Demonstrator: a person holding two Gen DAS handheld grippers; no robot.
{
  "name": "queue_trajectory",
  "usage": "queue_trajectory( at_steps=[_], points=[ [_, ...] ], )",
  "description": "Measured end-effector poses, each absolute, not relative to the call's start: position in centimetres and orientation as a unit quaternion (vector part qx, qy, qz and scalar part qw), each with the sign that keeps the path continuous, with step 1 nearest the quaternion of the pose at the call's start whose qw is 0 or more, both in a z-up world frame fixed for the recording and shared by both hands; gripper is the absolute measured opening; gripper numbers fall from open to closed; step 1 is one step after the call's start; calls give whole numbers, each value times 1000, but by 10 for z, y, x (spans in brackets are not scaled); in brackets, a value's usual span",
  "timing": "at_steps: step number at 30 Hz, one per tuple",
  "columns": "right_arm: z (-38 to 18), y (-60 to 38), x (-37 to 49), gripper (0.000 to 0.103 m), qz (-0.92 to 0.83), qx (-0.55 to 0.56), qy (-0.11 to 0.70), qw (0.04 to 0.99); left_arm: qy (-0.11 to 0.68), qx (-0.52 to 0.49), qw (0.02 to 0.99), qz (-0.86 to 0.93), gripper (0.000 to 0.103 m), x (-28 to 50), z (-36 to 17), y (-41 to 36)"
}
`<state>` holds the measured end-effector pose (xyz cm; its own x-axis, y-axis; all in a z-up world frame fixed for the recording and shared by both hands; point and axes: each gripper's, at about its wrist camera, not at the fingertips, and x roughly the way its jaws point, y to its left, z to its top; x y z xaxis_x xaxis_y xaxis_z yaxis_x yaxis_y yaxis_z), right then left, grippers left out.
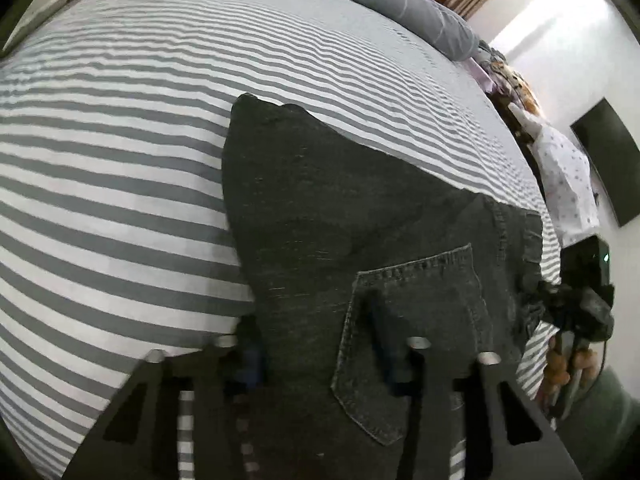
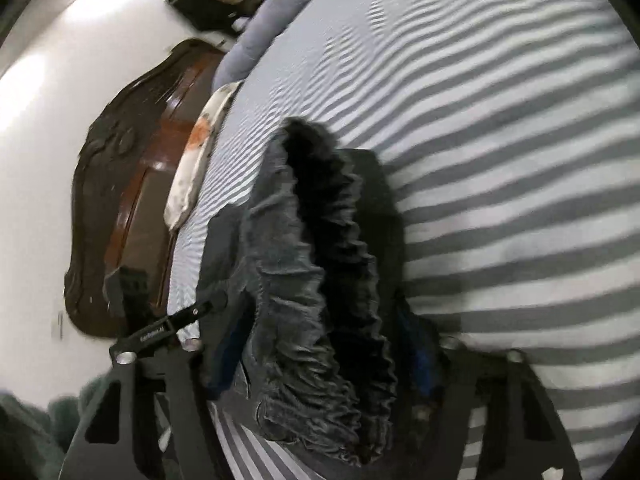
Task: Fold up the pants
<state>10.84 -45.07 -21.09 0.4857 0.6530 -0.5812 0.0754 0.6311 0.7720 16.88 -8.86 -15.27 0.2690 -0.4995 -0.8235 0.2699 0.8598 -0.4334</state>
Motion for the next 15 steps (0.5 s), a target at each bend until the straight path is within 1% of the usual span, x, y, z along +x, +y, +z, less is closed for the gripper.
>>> queue_trajectory(
  at_steps=[2,5,6,10,15],
  points=[
    [-211,-453,103,38,178,396,473,767,552,-105,790,-245,27,168,-149,-91],
    [-200,-447,97,32,153,385,473,778,543,-70,800,-243,19,162,-142,-104],
    [-197,-445,95,31,143,386,472,779,542,-71,801,-245,17,161,-138,-105],
    [-181,-441,91,27,123,394,468,781,534,-106,800,-252,16,163,-124,-101],
    [-149,-424,102,26,132,379,464,790,507,-98,816,-261,16,167,-99,-96]
  ],
)
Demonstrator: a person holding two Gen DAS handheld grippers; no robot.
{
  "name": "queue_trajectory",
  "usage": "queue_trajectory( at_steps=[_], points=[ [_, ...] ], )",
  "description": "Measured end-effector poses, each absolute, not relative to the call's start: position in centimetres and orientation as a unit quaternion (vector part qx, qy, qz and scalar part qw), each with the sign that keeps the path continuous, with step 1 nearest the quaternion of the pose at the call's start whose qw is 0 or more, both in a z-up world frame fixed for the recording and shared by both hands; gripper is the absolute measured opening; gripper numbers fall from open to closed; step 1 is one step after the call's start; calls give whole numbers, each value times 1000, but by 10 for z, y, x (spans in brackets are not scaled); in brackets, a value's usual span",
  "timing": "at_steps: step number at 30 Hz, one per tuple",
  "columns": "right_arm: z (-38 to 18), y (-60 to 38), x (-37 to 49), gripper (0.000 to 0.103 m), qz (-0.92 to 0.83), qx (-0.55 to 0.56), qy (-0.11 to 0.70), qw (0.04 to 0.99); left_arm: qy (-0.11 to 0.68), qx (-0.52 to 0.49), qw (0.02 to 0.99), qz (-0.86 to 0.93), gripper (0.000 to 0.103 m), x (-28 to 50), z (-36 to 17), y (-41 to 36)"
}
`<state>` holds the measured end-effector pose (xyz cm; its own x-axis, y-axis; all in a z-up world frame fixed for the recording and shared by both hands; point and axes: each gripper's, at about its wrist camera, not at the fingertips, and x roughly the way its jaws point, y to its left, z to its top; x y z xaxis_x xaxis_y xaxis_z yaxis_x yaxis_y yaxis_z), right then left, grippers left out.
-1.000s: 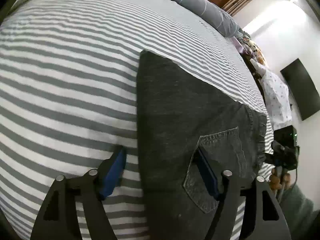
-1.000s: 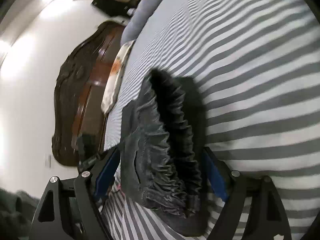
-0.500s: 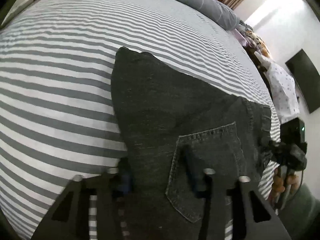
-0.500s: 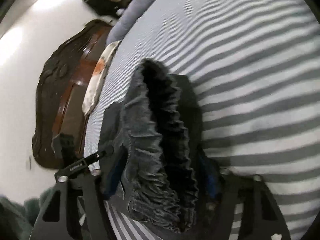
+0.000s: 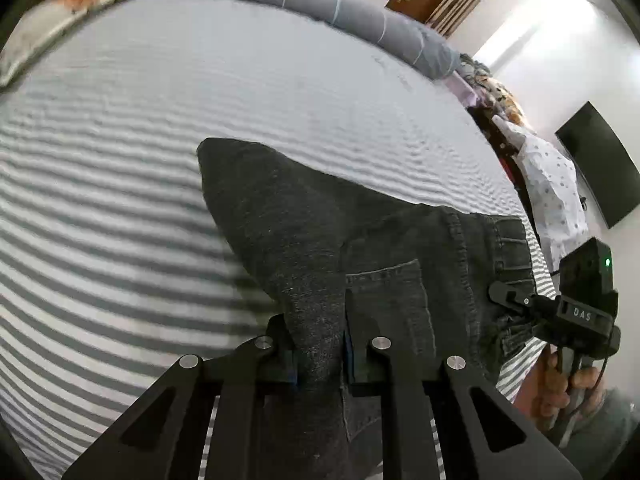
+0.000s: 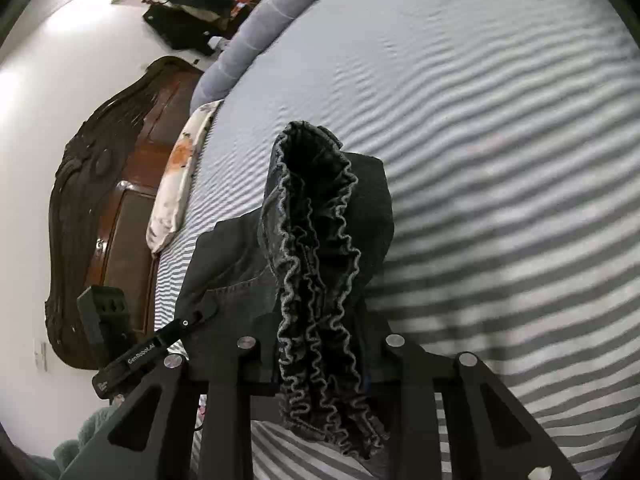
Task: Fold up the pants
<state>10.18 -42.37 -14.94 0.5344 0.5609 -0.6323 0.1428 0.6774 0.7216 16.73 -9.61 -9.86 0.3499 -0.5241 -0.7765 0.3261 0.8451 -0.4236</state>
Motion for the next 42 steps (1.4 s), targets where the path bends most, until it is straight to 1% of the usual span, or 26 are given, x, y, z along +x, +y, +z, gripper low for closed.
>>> queue_trajectory(
  at_steps=[4,9,13,16,18,19,20,21,22,23,24,25,27,30,34,37,42],
  points=[
    [-130,-408,131,25,146,374,454,795,491,-102,827,-253,16,192,-81,-84],
    [-127,-391,184,25,154,379,450,793,478,-78,842,-236,16,237,-70,-71],
    [-138,-380,220,25,151,381,460,787,482,-59,847,-217,16,267,-80,-68],
    [-151,-372,239,25,135,366,474,789,499,-51,841,-206,16,281,-99,-67],
    [-160,-371,243,28,116,350,483,795,509,-43,837,-195,18,285,-111,-65],
    [-163,-369,244,32,110,336,486,800,512,-35,837,-188,19,287,-120,-64],
    [-165,-368,243,41,102,319,490,805,515,-33,837,-182,24,288,-126,-63],
    [-167,-368,241,46,91,305,493,810,519,-34,836,-177,32,288,-128,-62],
    [-167,-367,237,52,77,288,496,815,522,-34,835,-169,34,287,-133,-58],
    [-166,-364,235,58,70,274,500,818,522,-36,836,-166,39,284,-134,-54],
    [-165,-361,228,61,63,256,502,823,521,-34,837,-163,45,280,-134,-52],
    [-163,-360,224,63,60,249,499,828,519,-29,839,-163,47,275,-134,-49],
    [-157,-356,207,65,52,229,488,841,510,-9,846,-155,60,256,-134,-40],
    [-159,-352,191,67,29,208,484,849,498,3,854,-151,63,238,-138,-33],
    [-175,-348,195,65,9,210,505,837,503,-16,853,-136,66,238,-151,-27],
    [-177,-336,199,66,-1,185,510,840,504,-13,855,-123,69,235,-155,-25],
    [-158,-325,193,68,-12,159,510,845,500,14,860,-100,69,227,-133,-36]
  ],
)
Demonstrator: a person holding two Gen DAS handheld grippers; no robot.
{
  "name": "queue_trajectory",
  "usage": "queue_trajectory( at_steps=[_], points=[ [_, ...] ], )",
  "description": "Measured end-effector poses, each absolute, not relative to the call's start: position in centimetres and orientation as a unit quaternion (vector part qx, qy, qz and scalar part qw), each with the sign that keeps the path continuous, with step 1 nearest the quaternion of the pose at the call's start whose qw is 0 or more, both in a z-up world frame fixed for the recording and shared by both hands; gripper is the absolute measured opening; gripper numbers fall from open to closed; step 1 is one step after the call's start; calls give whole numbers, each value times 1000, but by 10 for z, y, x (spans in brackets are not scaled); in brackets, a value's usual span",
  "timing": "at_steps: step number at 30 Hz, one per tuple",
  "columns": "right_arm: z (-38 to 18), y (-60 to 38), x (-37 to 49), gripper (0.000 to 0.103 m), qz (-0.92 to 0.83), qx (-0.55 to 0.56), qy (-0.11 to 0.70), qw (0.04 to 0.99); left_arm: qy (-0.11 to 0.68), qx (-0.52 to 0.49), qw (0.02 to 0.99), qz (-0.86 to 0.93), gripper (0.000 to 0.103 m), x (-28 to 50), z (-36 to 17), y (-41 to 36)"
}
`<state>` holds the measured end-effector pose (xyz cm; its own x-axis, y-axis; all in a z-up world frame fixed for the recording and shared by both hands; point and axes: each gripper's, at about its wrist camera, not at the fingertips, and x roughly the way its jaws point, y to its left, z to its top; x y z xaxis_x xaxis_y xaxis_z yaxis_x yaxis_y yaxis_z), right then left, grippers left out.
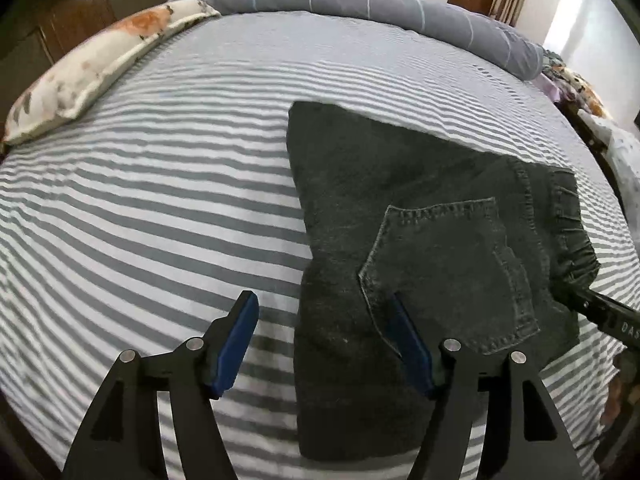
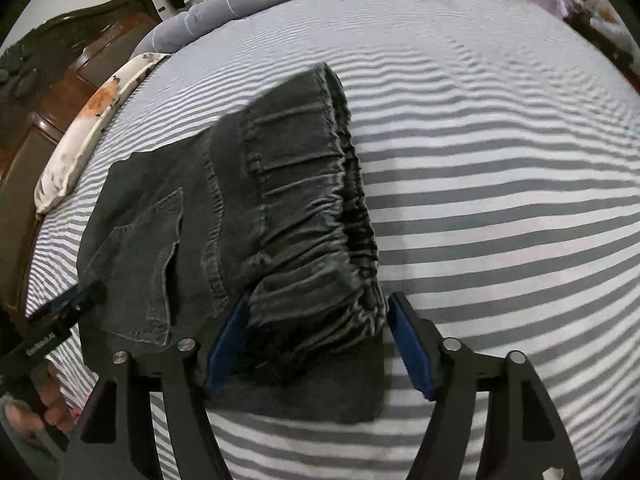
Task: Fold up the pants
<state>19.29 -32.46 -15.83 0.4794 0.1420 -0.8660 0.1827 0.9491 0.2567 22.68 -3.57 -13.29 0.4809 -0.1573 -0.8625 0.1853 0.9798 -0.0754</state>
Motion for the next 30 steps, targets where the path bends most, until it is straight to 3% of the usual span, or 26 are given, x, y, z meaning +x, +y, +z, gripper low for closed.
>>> queue_trajectory(
  at_steps=[3,10,13,17,30],
  points=[
    [-138,-317,179,69,-19,151,497,854,489,40,867,-84,69,215,-116,-38],
    [-72,-281,127,94,-35,109,447,887,455,56,887,-56,71,156,-64,-30],
    [-51,-263,105,101,-44,100,441,891,441,61,894,-44,77,128,-43,-26],
    [-35,-243,76,102,-53,82,426,899,429,56,901,-29,81,93,-25,-18],
    [-23,-217,38,102,-44,54,411,909,403,67,912,-17,81,42,-5,-14]
  ],
)
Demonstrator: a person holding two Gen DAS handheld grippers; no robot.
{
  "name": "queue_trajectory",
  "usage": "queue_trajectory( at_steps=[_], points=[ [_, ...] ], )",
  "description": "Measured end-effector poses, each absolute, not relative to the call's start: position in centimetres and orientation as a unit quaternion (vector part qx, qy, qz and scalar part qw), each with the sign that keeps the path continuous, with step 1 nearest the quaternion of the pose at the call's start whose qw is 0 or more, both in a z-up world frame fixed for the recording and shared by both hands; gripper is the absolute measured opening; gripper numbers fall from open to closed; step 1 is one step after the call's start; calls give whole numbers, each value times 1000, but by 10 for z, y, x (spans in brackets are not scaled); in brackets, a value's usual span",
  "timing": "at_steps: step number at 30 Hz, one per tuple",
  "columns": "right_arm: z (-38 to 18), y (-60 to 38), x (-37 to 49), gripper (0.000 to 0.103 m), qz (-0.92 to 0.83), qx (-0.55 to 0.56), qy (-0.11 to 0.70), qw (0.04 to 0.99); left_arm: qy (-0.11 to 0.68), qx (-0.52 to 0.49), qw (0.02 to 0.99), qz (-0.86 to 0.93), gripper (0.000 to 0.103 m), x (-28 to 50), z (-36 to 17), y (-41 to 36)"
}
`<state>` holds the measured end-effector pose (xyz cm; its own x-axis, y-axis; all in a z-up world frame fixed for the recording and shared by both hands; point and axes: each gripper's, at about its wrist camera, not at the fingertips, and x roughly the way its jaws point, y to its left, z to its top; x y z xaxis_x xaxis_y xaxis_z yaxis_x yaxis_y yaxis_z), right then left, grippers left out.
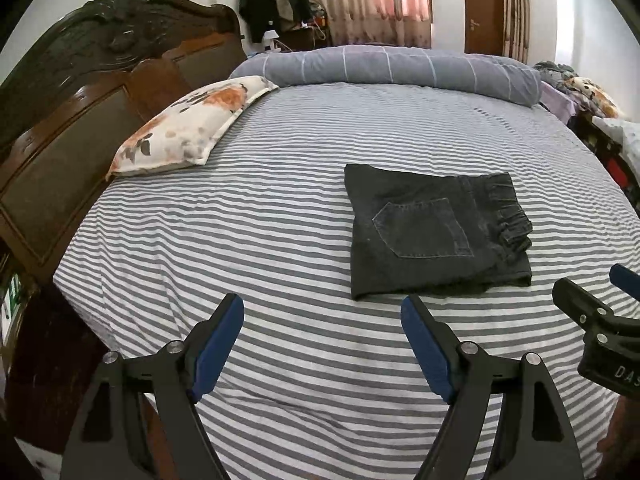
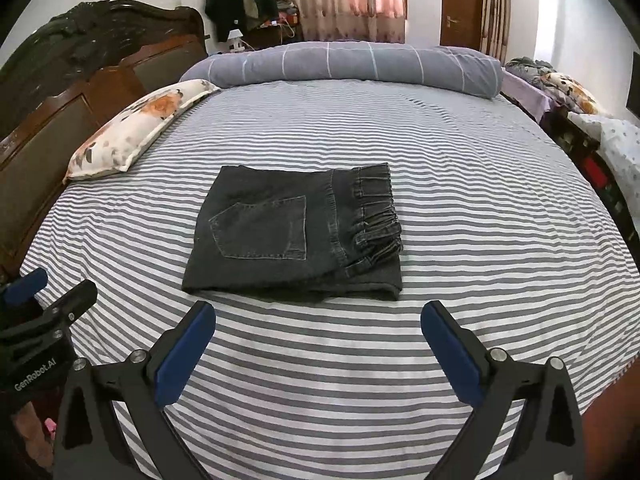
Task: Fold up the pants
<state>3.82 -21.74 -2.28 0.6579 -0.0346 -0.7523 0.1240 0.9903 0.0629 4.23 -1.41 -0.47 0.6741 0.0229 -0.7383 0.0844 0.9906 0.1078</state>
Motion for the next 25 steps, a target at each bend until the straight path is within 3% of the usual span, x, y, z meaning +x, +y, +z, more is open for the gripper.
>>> queue_trajectory(
  at_steps=[25],
  points=[
    [-22,-211,20,102,-30,57,409,910,399,69,914,-27,81,31,-2,-32]
  ],
)
